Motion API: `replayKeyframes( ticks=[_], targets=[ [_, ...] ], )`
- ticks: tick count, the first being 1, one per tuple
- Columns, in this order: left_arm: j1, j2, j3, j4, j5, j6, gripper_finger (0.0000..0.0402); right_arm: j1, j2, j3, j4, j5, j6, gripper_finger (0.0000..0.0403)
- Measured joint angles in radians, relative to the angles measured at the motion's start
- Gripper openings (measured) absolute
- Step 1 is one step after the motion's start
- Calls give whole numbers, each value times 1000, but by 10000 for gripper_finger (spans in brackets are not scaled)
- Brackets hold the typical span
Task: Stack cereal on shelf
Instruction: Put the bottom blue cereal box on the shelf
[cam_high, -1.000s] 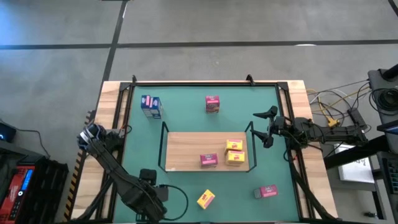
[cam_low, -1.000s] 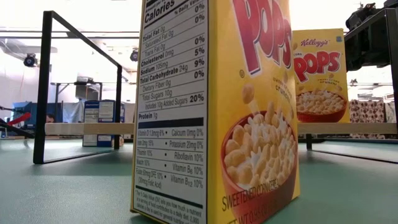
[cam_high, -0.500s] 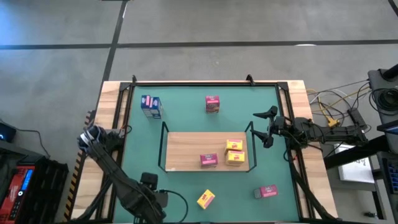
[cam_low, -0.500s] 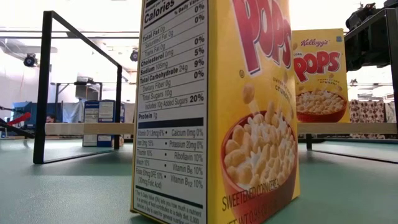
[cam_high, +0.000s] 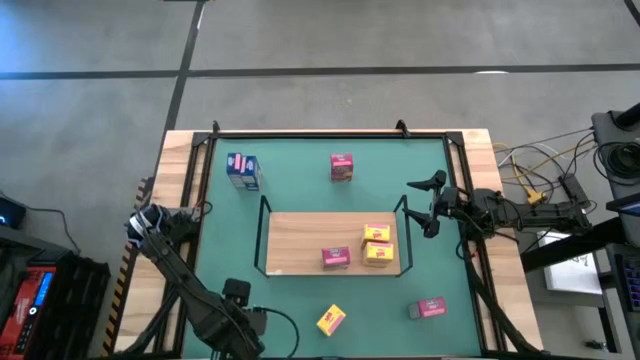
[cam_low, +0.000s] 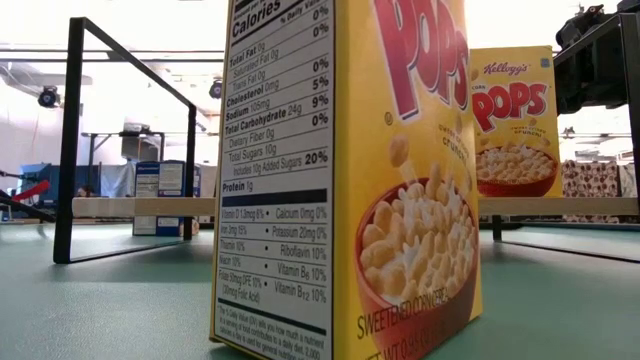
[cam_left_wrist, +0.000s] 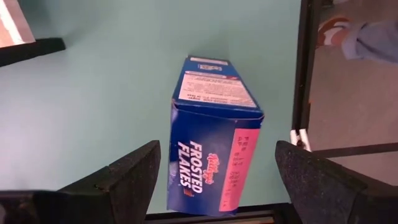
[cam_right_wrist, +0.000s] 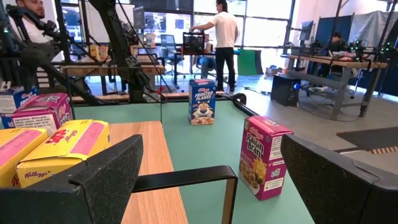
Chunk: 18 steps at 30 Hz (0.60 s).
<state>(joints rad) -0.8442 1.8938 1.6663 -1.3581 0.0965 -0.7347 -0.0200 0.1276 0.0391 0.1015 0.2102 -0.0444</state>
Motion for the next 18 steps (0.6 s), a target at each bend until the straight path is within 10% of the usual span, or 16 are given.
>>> replayKeyframes(
  ticks=[18],
  targets=[
    [-17, 1, -85, 33, -32, 38, 219, 0, 0, 0, 0, 0, 0, 370]
  ],
)
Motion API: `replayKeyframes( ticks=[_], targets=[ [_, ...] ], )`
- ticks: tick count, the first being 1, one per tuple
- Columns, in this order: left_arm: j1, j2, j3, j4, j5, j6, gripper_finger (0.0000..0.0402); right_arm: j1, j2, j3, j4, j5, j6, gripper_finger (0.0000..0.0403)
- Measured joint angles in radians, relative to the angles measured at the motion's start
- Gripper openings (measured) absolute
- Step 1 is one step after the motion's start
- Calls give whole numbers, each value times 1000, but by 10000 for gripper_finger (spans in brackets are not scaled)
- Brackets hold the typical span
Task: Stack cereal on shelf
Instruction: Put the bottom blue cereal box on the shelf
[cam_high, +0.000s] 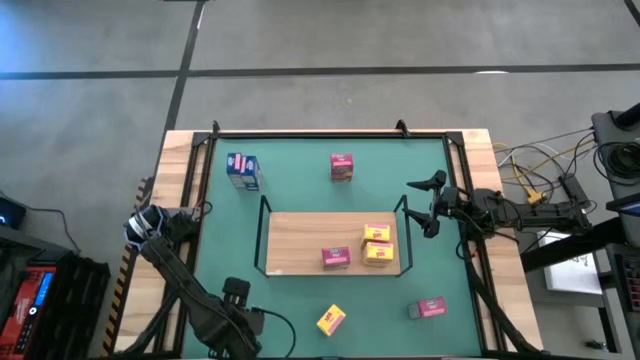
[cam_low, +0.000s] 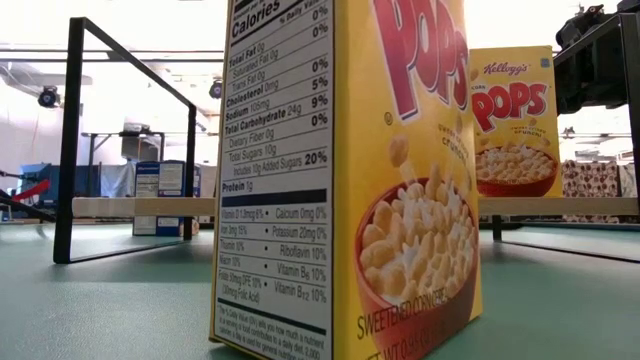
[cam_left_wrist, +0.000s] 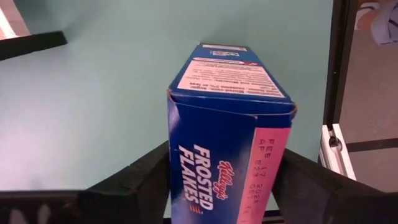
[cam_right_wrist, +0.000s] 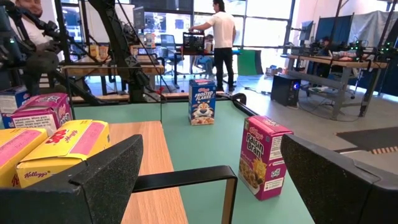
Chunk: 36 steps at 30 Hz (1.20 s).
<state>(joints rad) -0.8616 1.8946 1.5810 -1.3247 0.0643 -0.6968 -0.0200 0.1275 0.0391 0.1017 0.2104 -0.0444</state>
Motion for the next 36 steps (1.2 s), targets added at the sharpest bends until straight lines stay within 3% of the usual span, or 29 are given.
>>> replayKeyframes(
  ticks=[13, 27, 36],
  targets=[
    [-1, 0, 0, 14, -51, 0, 137, 0, 0, 0, 0, 0, 0, 370],
    [10, -1, 153, -66, -87, 13, 133, 0, 0, 0, 0, 0, 0, 370],
    [74, -1, 210, -112, -169, 93, 132, 0, 0, 0, 0, 0, 0, 370]
  ],
)
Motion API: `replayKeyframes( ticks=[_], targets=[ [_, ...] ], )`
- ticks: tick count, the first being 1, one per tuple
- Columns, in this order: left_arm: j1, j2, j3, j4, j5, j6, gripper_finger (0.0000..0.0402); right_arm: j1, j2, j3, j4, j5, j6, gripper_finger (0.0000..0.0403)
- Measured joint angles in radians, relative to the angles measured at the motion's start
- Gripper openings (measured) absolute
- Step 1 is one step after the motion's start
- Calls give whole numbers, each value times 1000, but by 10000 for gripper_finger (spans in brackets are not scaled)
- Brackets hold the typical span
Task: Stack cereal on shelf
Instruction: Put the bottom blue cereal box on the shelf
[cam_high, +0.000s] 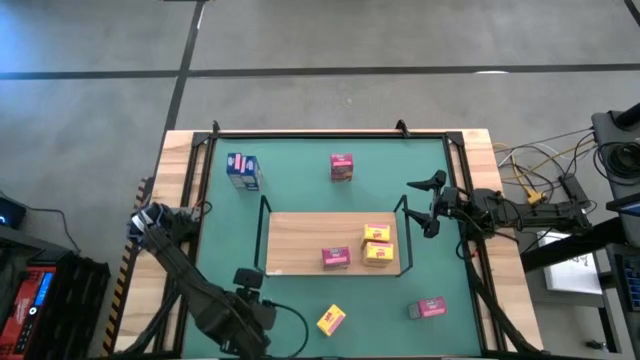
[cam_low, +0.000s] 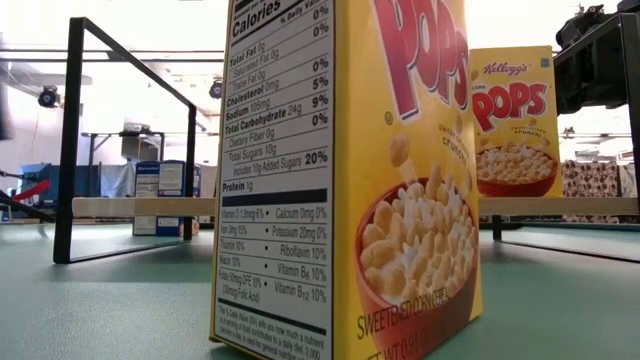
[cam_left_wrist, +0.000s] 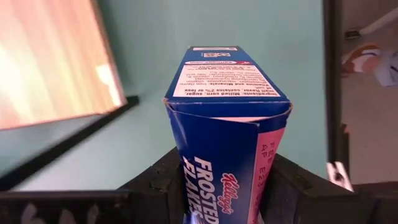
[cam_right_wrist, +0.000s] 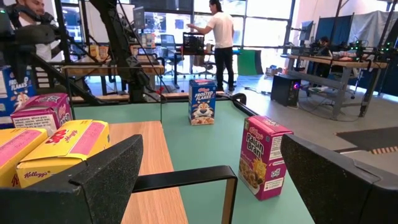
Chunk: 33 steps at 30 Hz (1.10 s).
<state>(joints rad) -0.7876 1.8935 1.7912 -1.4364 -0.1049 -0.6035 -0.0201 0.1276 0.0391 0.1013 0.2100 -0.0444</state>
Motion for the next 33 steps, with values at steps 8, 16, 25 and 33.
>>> replayKeyframes(
  ticks=[8, 16, 25, 33],
  targets=[
    [70, 0, 16, 0, -62, 85, 132, 0, 0, 0, 0, 0, 0, 370],
    [128, -1, 48, -3, -79, 160, 132, 0, 0, 0, 0, 0, 0, 370],
    [209, -1, 48, -6, -134, 255, 132, 0, 0, 0, 0, 0, 0, 370],
    [290, -1, 46, -15, -114, 330, 132, 0, 0, 0, 0, 0, 0, 370]
  ],
)
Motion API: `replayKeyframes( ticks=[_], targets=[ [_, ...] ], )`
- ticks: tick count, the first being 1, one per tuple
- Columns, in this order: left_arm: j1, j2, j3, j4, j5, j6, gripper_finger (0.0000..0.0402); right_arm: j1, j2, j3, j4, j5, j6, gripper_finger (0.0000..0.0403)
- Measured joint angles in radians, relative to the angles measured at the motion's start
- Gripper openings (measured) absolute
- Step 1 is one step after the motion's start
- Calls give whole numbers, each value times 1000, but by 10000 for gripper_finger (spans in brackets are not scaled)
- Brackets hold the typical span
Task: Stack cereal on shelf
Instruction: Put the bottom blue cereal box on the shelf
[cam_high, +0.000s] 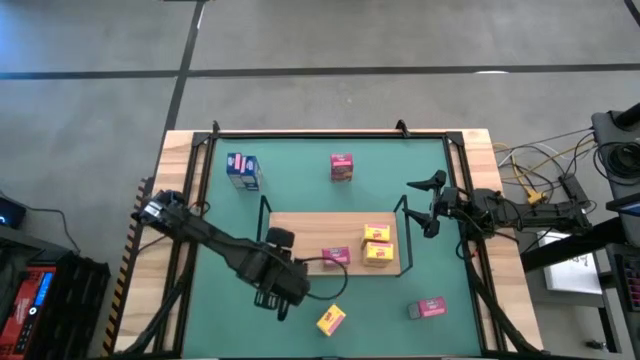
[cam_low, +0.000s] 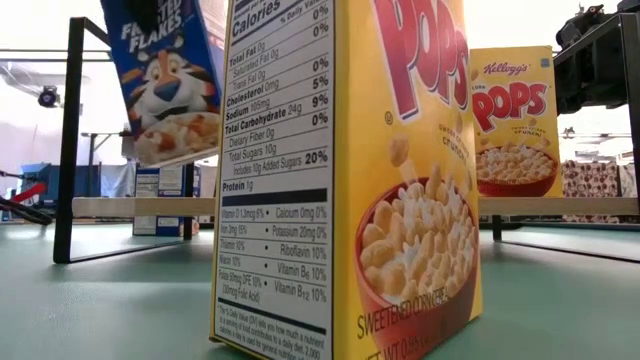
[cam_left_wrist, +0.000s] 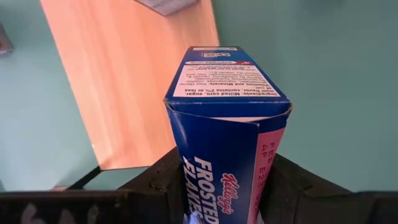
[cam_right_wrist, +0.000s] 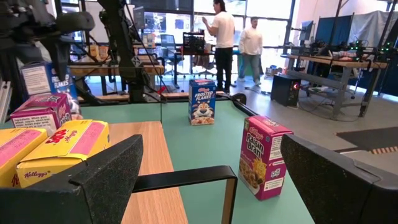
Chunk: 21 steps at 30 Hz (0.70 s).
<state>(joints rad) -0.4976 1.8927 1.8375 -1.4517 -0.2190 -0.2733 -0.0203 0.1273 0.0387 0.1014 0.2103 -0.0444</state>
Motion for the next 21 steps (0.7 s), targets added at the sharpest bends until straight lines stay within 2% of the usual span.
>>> replayKeyframes(
  ticks=[21],
  targets=[
    [91, 44, -13, 9, 97, 32, 132, 0, 0, 0, 0, 0, 0, 370]
  ],
)
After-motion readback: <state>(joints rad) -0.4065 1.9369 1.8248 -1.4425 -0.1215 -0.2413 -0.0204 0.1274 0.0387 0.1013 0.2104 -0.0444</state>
